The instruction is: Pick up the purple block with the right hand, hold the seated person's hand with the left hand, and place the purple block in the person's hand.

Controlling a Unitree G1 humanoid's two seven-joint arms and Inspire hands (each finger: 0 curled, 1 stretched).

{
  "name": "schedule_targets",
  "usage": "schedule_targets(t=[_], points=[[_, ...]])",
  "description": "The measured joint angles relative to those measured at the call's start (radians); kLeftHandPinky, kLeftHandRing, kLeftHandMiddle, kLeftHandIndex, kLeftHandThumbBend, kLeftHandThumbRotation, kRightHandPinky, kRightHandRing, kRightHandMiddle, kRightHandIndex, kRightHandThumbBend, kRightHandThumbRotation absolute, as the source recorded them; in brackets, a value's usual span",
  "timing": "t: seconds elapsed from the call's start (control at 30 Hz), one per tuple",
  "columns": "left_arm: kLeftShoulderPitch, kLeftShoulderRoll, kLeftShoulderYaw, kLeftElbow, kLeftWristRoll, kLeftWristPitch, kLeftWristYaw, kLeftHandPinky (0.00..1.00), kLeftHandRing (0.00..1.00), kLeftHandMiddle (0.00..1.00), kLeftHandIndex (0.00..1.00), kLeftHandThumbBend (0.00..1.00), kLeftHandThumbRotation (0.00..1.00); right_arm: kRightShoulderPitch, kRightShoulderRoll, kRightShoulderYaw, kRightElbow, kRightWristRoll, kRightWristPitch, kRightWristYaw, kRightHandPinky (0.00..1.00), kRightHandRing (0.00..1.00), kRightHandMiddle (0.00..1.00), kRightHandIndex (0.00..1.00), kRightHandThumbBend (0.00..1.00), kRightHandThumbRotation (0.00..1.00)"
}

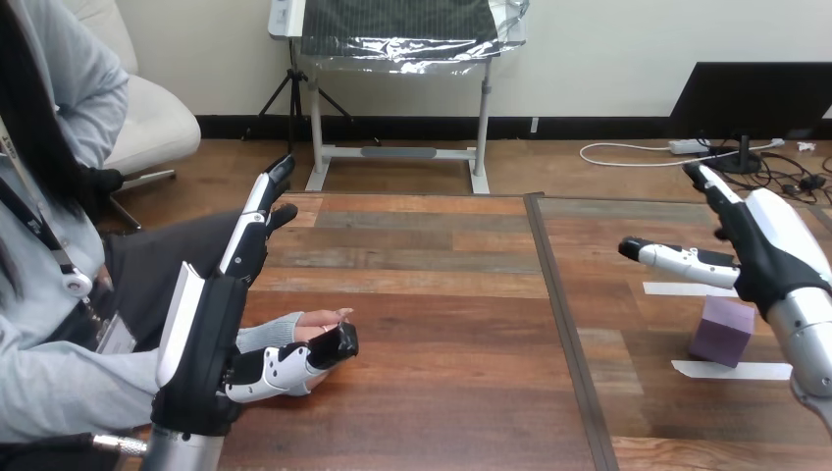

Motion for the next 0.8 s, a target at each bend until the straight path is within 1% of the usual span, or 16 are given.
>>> schedule_targets(t=[0.17,0.47,0.8], points=[[0.001,0.0,0.0,0.0,-0.007,-0.001,-0.006,0.9,0.97,0.99,0.96,1.0,0.7,-0.001,-0.007,0.001,0.008,0.0,0.012,0.002,0.79,0.92,0.92,0.95,1.0,0.67],[0.002,0.002,0.0,0.0,-0.037,-0.001,-0.027,0.91,0.97,0.98,0.96,1.0,0.69,-0.001,-0.03,0.008,0.017,-0.002,0.035,0.017,0.83,0.94,0.92,0.94,1.0,0.66],[0.005,0.005,0.0,0.0,-0.066,-0.001,-0.052,0.92,0.97,0.98,0.95,1.0,0.68,0.0,-0.055,0.016,0.026,-0.005,0.045,0.033,0.84,0.94,0.92,0.93,1.0,0.68]])
